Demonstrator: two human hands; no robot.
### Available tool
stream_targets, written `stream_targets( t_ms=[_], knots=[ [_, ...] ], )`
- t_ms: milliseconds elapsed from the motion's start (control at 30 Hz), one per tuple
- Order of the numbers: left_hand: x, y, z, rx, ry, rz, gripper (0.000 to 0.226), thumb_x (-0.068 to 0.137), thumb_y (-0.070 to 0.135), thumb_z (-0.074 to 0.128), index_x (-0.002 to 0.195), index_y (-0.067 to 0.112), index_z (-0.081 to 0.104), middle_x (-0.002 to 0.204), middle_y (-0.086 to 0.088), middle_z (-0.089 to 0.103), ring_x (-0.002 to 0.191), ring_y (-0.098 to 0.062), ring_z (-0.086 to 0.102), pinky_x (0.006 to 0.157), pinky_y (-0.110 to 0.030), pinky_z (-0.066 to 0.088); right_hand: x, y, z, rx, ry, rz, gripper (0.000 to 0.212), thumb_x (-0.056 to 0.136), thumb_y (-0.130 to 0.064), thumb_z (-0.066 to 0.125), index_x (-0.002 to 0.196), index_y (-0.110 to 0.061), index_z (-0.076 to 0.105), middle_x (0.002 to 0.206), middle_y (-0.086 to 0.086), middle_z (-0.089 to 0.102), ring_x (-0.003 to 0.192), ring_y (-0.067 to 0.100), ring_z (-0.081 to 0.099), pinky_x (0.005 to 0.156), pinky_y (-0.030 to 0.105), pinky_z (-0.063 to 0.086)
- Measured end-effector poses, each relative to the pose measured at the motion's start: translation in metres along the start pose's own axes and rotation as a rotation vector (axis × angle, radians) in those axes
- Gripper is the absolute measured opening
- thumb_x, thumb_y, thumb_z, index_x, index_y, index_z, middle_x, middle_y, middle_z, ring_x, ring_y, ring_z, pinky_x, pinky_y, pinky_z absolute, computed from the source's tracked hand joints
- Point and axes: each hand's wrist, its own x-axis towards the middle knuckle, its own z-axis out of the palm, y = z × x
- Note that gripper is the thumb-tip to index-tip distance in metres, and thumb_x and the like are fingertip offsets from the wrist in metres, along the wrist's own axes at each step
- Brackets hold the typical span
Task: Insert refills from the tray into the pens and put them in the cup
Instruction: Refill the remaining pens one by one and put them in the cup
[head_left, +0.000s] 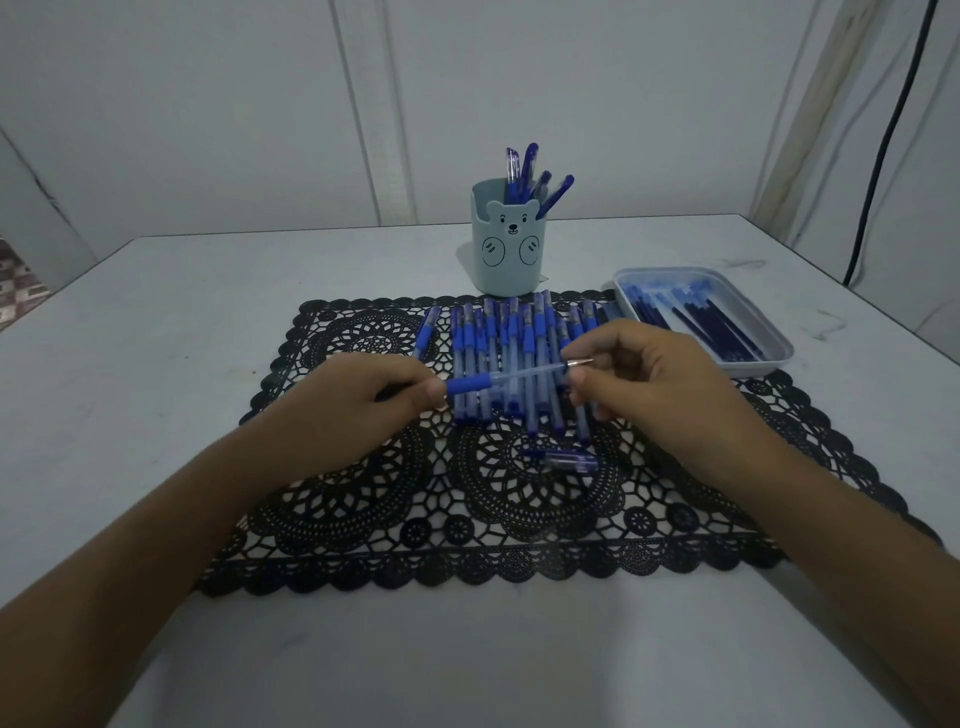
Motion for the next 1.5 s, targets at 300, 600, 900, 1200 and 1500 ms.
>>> stream_targets(
  t_ms=[300, 600, 900, 1200, 1500],
  knots=[
    [0.0, -0.006, 0.001, 0.008, -0.066, 0.06, 0.012, 0.09, 0.037, 0.045, 0.095, 0.044, 0.054, 0.058, 0.011, 0.053, 0.049, -0.003, 0.047, 0.05, -0.013, 0.039, -0.003, -0.004, 0.002, 0.066, -0.084, 0.067, 0.008, 0.085, -0.005, 0.059, 0.087, -0.012, 0.063, 0.073, 0.004, 0.067, 0.064, 0.008, 0.062, 0.06, 0.019, 0.051],
    [-0.003, 0.007, 0.014, 0.153, -0.056, 0.253, 0.041, 0.083, 0.053, 0.032, 0.107, 0.034, 0.059, 0.077, 0.017, 0.058, 0.07, -0.003, 0.055, 0.064, -0.019, 0.047, -0.015, -0.006, 0.022, 0.124, -0.246, 0.051, 0.009, 0.082, -0.008, 0.063, 0.09, -0.01, 0.063, 0.071, -0.001, 0.068, 0.068, 0.01, 0.065, 0.068, 0.024, 0.056],
    [-0.009, 0.022, 0.014, 0.121, 0.097, 0.216, 0.039, 0.082, 0.062, 0.033, 0.106, 0.043, 0.058, 0.07, 0.021, 0.061, 0.061, 0.001, 0.055, 0.048, -0.013, 0.038, -0.017, -0.013, 0.02, 0.068, -0.194, -0.055, 0.009, 0.08, -0.017, 0.064, 0.089, -0.015, 0.067, 0.072, 0.002, 0.068, 0.066, 0.014, 0.062, 0.064, 0.026, 0.053],
    [-0.009, 0.021, 0.02, 0.116, 0.09, 0.256, 0.032, 0.086, 0.045, 0.04, 0.094, 0.028, 0.066, 0.072, 0.018, 0.059, 0.059, -0.003, 0.054, 0.053, -0.015, 0.043, -0.017, -0.012, 0.019, -0.035, -0.176, -0.091, 0.009, 0.078, -0.02, 0.067, 0.087, -0.024, 0.067, 0.077, 0.003, 0.068, 0.074, 0.02, 0.064, 0.07, 0.031, 0.056],
    [-0.006, 0.013, 0.014, 0.06, 0.079, 0.117, 0.03, 0.084, 0.044, 0.045, 0.089, 0.027, 0.069, 0.058, 0.02, 0.055, 0.057, 0.002, 0.052, 0.049, -0.012, 0.035, -0.007, -0.01, -0.002, -0.24, -0.094, -0.167, 0.011, 0.08, -0.015, 0.066, 0.088, -0.024, 0.067, 0.074, -0.006, 0.065, 0.068, 0.004, 0.06, 0.063, 0.009, 0.046]
  ],
)
